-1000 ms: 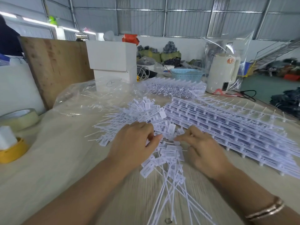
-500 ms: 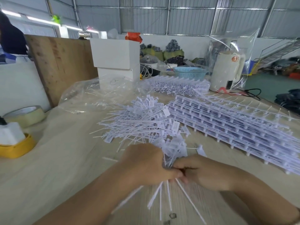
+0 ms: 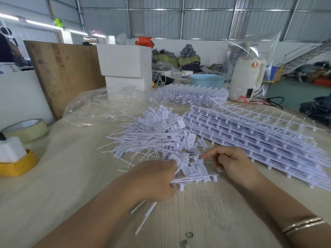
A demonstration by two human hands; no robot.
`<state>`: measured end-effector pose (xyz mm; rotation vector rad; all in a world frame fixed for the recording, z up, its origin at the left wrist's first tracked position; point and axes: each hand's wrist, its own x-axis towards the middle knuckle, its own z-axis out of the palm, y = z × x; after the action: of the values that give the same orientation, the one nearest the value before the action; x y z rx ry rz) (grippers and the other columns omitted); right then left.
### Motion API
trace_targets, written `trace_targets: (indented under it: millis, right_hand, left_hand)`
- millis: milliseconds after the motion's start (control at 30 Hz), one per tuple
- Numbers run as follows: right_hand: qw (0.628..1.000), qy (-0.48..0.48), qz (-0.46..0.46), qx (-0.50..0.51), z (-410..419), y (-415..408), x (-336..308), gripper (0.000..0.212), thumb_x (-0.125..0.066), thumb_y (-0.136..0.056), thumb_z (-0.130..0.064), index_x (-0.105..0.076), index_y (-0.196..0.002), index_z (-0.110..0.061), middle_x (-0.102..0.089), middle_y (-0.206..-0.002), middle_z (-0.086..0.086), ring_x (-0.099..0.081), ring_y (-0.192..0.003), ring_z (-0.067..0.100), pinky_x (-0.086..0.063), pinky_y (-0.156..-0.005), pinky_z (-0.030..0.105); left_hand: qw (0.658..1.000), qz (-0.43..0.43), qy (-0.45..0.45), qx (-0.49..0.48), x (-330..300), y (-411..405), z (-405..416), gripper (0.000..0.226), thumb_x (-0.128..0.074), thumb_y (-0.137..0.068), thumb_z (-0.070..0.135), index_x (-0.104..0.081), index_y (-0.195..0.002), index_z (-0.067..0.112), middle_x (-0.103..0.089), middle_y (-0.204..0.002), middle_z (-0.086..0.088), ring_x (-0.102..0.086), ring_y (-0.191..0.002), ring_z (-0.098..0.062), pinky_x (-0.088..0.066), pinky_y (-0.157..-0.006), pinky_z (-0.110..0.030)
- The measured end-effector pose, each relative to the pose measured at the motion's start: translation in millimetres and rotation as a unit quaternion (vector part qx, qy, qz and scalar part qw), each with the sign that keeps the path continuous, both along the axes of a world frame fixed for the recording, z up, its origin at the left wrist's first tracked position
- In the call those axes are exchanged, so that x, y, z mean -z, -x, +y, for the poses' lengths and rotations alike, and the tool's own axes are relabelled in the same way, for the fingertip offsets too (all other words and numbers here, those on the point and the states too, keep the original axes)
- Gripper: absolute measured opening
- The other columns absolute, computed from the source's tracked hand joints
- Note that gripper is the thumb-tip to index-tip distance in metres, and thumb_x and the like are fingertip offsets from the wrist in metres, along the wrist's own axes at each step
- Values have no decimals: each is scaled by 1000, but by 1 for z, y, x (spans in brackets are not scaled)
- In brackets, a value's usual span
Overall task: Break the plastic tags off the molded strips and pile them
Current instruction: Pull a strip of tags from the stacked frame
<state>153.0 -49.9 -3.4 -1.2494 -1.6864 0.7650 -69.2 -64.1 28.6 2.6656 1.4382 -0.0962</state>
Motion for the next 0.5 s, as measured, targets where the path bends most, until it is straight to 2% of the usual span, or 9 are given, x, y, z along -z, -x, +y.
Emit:
trace_targets:
  millis: [100,200,267,367,500]
  right_hand:
    - [997,-20,43,52,5,-7,5,54,-32,-86,15,-74,-76,-18,-51,-52,-7,-39,-47,9,-32,-54,27]
    - [992,-17,89,90,10,-12,9,53,-31,-86,12,-74,-75,-17,-49,-51,-8,-38,-46,10,-30,-52,29]
    - [991,-13,96,96,11,-13,11,52,-30,-86,12,-74,-75,-16,-48,-51,-7,-37,-46,10,-29,-51,29]
    - [993,-18,75,93,12,-13,11,52,-30,-86,13,-73,-76,-15,-49,-51,-9,-39,-46,8,-32,-53,29]
    - [994,-28,56,87,15,-15,8,54,-31,-85,16,-73,-75,-18,-53,-54,-7,-42,-47,7,-36,-53,24]
  left_hand:
    - [1000,14,-2,13,0,1,-1,25,-44,-91,29,-36,-112,17,-37,-79,6,-37,-69,-16,-25,-56,-30]
    - [999,27,27,22,-2,6,0,50,-48,-90,32,-20,-131,27,-43,-94,5,-38,-65,-9,-25,-53,-26]
    - [998,30,60,6,-4,11,2,63,-52,-88,28,-12,-137,34,-42,-87,7,-37,-63,-2,-26,-50,-24]
    - [996,15,83,-3,-3,12,6,55,-49,-89,15,-20,-135,26,-36,-75,11,-36,-62,-2,-26,-49,-22]
    - [996,-41,72,19,1,10,10,33,-50,-89,19,-37,-120,24,-44,-86,10,-43,-71,-6,-32,-57,-25]
